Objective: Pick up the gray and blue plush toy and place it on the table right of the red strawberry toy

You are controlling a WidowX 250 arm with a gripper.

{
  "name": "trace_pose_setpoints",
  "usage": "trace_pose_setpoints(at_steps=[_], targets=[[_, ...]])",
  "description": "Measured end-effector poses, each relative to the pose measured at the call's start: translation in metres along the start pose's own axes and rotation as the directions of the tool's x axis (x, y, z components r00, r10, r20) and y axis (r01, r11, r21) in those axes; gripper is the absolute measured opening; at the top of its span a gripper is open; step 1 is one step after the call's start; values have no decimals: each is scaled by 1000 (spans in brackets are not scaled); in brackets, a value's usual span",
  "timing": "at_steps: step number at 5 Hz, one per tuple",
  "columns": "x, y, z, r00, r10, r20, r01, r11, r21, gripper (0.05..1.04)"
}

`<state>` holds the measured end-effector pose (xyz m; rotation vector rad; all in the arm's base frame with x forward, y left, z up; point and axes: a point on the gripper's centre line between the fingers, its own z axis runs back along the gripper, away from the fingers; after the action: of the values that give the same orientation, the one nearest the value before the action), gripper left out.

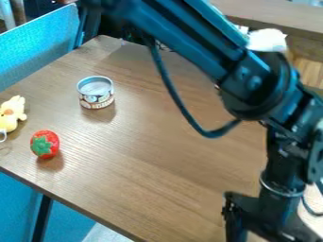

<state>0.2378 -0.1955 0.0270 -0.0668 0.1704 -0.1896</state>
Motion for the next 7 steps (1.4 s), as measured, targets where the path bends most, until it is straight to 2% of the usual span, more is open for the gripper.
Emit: trace_pose_setpoints(at_steps=[1,2,3,4,5,6,7], targets=[[-5,0,-6,995,-5,-98,10,999,49,952],[-5,-3,-8,989,-40,-140,51,995,81,801],[-4,-5,-7,987,-90,-131,102,991,88,754],[-7,-15,1,984,-156,-88,165,980,110,749],[-5,-21,21,982,-189,-8,189,976,110,633],[-10,-18,34,977,-207,53,201,974,105,560],[-23,-8,56,971,-220,96,211,973,99,545]])
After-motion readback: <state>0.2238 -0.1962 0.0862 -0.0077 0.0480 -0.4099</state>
